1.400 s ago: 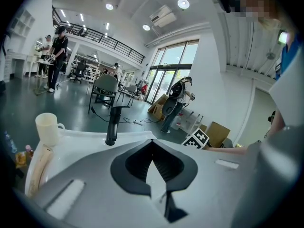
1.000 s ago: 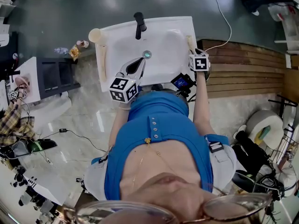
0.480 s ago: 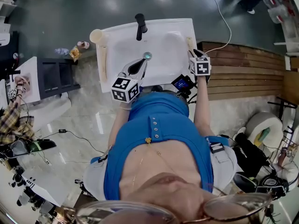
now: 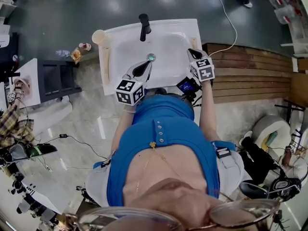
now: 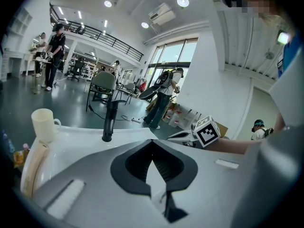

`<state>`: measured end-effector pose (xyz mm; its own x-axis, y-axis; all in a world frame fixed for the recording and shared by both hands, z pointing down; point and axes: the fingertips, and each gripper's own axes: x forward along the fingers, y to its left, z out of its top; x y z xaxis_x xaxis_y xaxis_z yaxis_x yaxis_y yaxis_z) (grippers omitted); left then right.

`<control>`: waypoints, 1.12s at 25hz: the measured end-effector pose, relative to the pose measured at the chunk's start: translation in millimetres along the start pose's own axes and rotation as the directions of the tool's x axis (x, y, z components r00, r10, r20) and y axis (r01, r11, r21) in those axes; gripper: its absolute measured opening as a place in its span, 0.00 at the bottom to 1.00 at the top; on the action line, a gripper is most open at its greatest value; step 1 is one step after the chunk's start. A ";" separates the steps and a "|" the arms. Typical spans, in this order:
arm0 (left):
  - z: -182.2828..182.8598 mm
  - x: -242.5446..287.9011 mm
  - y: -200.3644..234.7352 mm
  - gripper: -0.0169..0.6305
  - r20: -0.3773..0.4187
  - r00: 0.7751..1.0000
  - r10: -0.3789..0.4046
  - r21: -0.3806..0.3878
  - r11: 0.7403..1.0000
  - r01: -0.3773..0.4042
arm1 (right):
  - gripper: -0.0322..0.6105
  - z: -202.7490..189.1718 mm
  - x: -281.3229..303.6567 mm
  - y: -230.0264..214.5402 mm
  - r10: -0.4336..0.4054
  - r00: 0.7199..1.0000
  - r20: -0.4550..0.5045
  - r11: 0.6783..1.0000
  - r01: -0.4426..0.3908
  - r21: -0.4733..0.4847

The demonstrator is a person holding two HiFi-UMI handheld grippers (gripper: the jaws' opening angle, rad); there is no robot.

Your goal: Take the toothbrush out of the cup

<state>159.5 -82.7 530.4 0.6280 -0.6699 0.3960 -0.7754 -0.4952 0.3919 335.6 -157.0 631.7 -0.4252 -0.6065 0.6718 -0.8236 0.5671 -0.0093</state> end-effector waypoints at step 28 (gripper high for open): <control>15.5 -6.0 -10.1 0.03 0.061 0.998 0.000 0.042 0.999 -0.002 | 0.05 107.2 -53.0 144.4 0.471 0.837 0.280 0.875 -0.403 -0.267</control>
<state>162.6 -82.3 511.3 0.6230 -0.7023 0.3444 -0.7789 -0.5166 0.3556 199.0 -102.8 515.3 -0.8484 -0.3965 0.3507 -0.4495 0.8896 -0.0816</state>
